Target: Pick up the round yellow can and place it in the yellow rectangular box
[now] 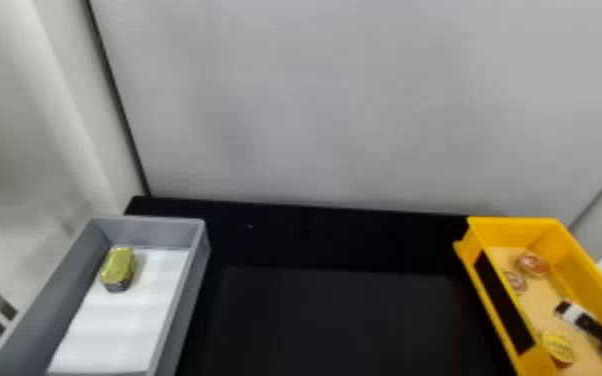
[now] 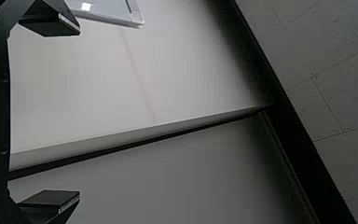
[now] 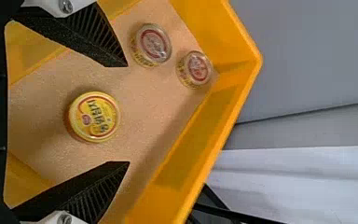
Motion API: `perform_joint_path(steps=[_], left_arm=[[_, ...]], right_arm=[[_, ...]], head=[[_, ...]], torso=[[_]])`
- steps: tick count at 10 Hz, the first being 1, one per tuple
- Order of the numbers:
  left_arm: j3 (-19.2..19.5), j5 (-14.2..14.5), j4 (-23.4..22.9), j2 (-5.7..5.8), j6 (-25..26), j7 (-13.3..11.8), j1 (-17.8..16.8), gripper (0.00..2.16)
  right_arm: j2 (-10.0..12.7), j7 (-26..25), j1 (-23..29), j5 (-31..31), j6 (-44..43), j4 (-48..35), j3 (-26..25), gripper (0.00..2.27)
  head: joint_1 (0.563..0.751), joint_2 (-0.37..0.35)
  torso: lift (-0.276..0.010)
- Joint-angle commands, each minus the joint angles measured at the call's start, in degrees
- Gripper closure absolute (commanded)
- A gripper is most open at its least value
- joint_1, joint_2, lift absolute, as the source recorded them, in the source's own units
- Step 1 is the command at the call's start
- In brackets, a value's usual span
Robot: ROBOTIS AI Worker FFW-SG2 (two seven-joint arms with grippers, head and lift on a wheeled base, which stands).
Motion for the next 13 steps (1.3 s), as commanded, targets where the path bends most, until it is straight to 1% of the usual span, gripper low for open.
perform_joint_path(steps=[1, 2, 4, 6, 7, 8, 9, 10, 11, 12, 13], left_arm=[[0.18, 0.00, -0.20, -0.08, 0.37, 0.07, 0.09, 0.05], [0.18, 0.09, -0.38, -0.08, 0.98, 0.07, 0.09, 0.05], [0.00, 0.09, -0.29, -0.17, 0.90, 0.25, 0.09, 0.05], [-0.35, 0.09, -0.12, -0.44, 0.90, 0.51, 0.17, 0.05], [-0.61, 0.18, -0.03, -0.61, 0.90, 0.86, 0.26, 0.05], [-0.97, 0.35, 0.24, -0.61, 0.90, 1.13, 0.26, 0.05], [-0.88, 0.44, 0.24, -0.70, 0.90, 1.21, 0.44, 0.05], [-1.05, 0.53, 0.41, -0.79, 0.90, 1.57, 0.53, 0.05], [-1.41, 0.70, 0.68, -0.88, 0.63, 1.65, 0.35, 0.05], [-1.49, 0.79, 0.94, -0.96, 0.54, 1.65, 0.17, 0.05], [-1.58, 0.88, 1.03, -0.96, 0.54, 1.65, 0.17, 0.05]], right_arm=[[0.39, -6.14, 2.72, 2.40, -4.44, -14.27, 2.80, 0.05], [0.30, -7.19, 2.54, 7.06, -4.53, -22.79, 4.47, 0.05], [0.21, -7.99, 0.52, 15.58, -4.09, -35.10, 6.93, 0.04], [0.21, -8.95, -2.91, 24.99, -5.94, -43.01, 11.68, 0.06], [0.30, -8.95, -5.37, 31.32, -6.82, -45.65, 15.28, 0.06], [0.30, -8.78, -7.57, 37.56, -9.72, -47.05, 19.23, 0.06], [0.39, -7.19, -9.59, 42.74, -13.15, -47.14, 22.14, 0.07], [0.39, -3.68, -11.61, 48.20, -16.49, -47.05, 23.89, 0.07], [0.39, 0.89, -14.42, 53.30, -18.43, -46.88, 26.18, 0.07], [0.48, 3.35, -17.68, 55.76, -20.80, -45.65, 29.08, 0.07], [0.12, 4.41, -20.58, 56.02, -24.05, -43.54, 31.63, 0.07]], head=[[0.747, -0.080], [0.747, -0.080], [0.747, -0.080], [0.747, -0.080], [0.747, -0.080], [0.747, -0.080], [0.747, -0.080], [0.747, -0.080], [0.747, -0.080], [0.747, -0.080], [0.747, -0.080]], torso=[[-0.009], [-0.009], [-0.009], [-0.009], [-0.009], [-0.009], [-0.009], [-0.009], [-0.009], [-0.009], [-0.009]])
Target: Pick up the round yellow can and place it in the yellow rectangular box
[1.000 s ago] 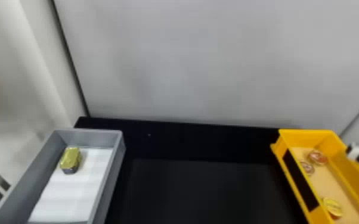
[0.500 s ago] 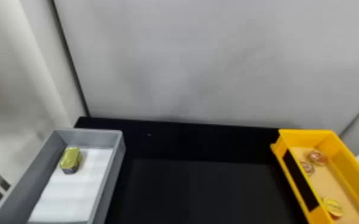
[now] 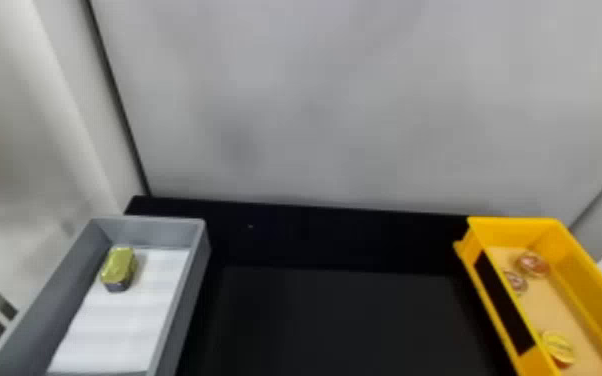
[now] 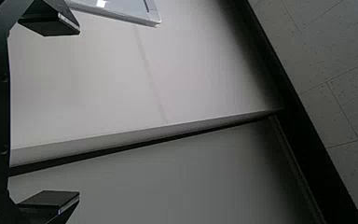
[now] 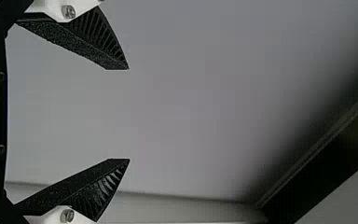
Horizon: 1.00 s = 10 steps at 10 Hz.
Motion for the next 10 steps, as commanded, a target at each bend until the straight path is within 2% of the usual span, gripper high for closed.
perform_joint_path(steps=[1, 4, 6, 10], left_arm=[[-0.26, 0.14, 0.32, -0.05, -0.09, 0.00, -0.25, 0.05], [-0.70, 0.14, 0.76, -0.23, -0.53, 0.00, -0.42, 0.05], [-0.88, 0.14, 0.94, -0.14, -0.62, 0.00, -0.60, 0.05], [-0.88, 0.14, 0.85, -0.05, -0.62, 0.00, -0.60, 0.05]], right_arm=[[-0.64, 1.89, -6.92, 1.61, -5.94, 3.95, 5.96, 0.06], [-4.16, 3.03, -14.30, -2.43, -7.96, 7.82, 11.32, 0.01], [-4.24, 3.56, -16.94, -4.81, -8.14, 10.02, 11.06, 0.00], [-4.86, 3.20, -17.03, -4.19, -9.90, 9.49, 10.80, 0.00]], head=[[0.747, -0.080], [0.747, -0.080], [0.747, -0.080], [0.747, -0.080]], torso=[[-0.009], [-0.009], [-0.009], [-0.009]])
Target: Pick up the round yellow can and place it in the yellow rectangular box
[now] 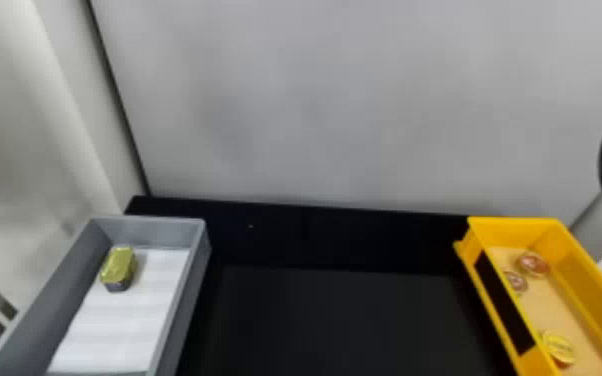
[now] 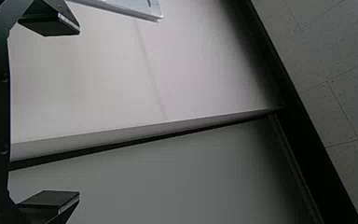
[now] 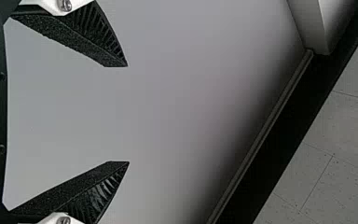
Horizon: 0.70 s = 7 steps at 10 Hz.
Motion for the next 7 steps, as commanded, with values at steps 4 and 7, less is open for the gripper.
perform_joint_path(steps=[4, 7], left_arm=[[0.01, -0.02, -0.06, 0.02, -0.08, 0.09, -0.08, 0.05], [0.01, -0.19, 0.03, -0.16, -0.70, 0.09, 0.00, 0.05]], right_arm=[[-0.02, -0.70, 0.40, -0.88, -2.08, -0.70, -0.26, 0.00], [0.07, -1.32, 0.49, -1.93, -1.73, -1.06, -0.62, 0.00]], head=[[0.747, -0.080], [0.747, -0.080]], torso=[[-0.009], [-0.009]])
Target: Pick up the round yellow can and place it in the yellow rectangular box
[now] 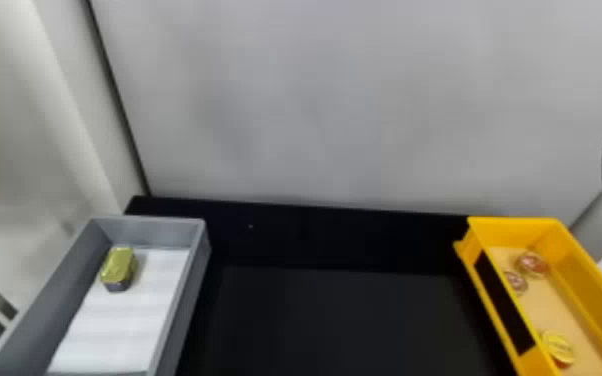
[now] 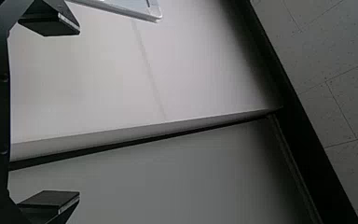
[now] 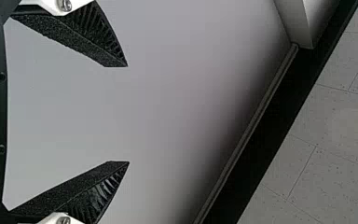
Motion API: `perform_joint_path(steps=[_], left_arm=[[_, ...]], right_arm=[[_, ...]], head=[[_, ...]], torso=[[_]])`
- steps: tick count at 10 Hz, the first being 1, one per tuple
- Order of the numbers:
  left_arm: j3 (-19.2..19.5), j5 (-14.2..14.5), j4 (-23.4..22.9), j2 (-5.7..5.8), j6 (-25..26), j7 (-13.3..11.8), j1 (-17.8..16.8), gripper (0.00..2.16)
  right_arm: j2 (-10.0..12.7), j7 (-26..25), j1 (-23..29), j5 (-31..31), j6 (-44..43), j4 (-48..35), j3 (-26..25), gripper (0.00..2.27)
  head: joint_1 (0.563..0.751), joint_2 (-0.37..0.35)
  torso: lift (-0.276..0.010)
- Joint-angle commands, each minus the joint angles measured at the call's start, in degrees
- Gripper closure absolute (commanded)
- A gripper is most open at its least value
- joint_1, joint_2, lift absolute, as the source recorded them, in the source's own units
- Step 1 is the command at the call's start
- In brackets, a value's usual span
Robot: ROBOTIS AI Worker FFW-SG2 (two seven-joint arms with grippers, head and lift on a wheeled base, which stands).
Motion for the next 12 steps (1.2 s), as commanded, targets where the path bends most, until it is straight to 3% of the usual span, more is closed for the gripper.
perform_joint_path(steps=[1, 12], left_arm=[[0.09, -0.47, 0.07, -0.16, -0.73, -0.17, 0.17, 0.05], [-0.27, -1.00, 0.51, 0.02, -2.22, 0.01, 0.09, 0.05]], right_arm=[[0.03, -0.19, 0.17, -0.71, 0.24, -0.21, -0.19, 0.00], [0.47, -1.86, 0.70, -3.17, -0.90, -0.38, -0.72, 0.01]], head=[[0.747, -0.080], [0.747, -0.080]], torso=[[-0.009], [-0.009]])
